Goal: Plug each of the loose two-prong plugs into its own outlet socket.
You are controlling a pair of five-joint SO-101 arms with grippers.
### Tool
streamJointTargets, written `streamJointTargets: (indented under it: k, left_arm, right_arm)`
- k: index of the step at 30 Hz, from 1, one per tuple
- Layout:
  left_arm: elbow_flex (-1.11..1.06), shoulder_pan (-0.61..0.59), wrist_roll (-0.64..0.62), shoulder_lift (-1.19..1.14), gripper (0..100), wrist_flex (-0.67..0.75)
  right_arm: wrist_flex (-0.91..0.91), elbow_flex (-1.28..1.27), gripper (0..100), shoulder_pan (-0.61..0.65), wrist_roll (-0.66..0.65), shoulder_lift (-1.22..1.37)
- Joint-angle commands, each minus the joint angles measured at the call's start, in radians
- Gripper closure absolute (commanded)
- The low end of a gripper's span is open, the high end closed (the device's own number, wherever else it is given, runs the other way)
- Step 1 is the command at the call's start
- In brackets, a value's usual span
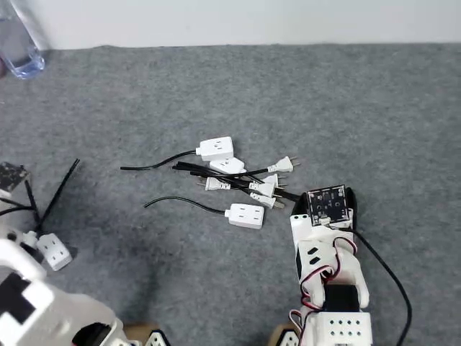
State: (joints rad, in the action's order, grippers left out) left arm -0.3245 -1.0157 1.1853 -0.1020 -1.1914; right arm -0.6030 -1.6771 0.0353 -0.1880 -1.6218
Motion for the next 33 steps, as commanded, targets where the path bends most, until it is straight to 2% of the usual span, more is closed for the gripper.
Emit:
streamJointTargets:
  k: [1,5,9,13,17,21,24,29,33]
  left_arm:
    - [0.124,0.052,-0.014,0.133,67,-0.11]
    - [0.157,0.239,-0.018,0.264,67,-0.252]
    - [0.157,0.516,-0.14,0.356,67,-0.292]
    - [0.157,0.779,-0.338,0.371,67,-0.204]
    - [0.142,0.967,-0.528,0.339,67,-0.058]
    - [0.133,1.069,-0.624,0.247,67,0.109]
    - [0.136,1.108,-0.646,0.149,67,0.195]
    - [0.163,1.155,-0.644,0.02,67,0.276]
    - [0.231,1.177,-0.634,-0.063,67,0.275]
  right_arm:
    - [0.005,-0.012,69.7,0.004,-0.011,0.015]
    - [0.005,-0.012,69.7,0.004,-0.011,0.015]
    - [0.005,-0.012,69.7,0.001,-0.012,0.015]
    - [-0.007,-0.012,69.7,0.001,-0.012,0.015]
    - [-0.007,-0.012,69.7,0.001,-0.012,0.015]
    - [-0.007,-0.012,69.7,0.001,-0.012,0.015]
    - [-0.007,-0.012,69.7,0.001,-0.012,0.015]
    - [-0.005,-0.012,69.7,0.002,-0.044,0.015]
    - [-0.005,-0.012,69.7,0.004,-0.048,0.015]
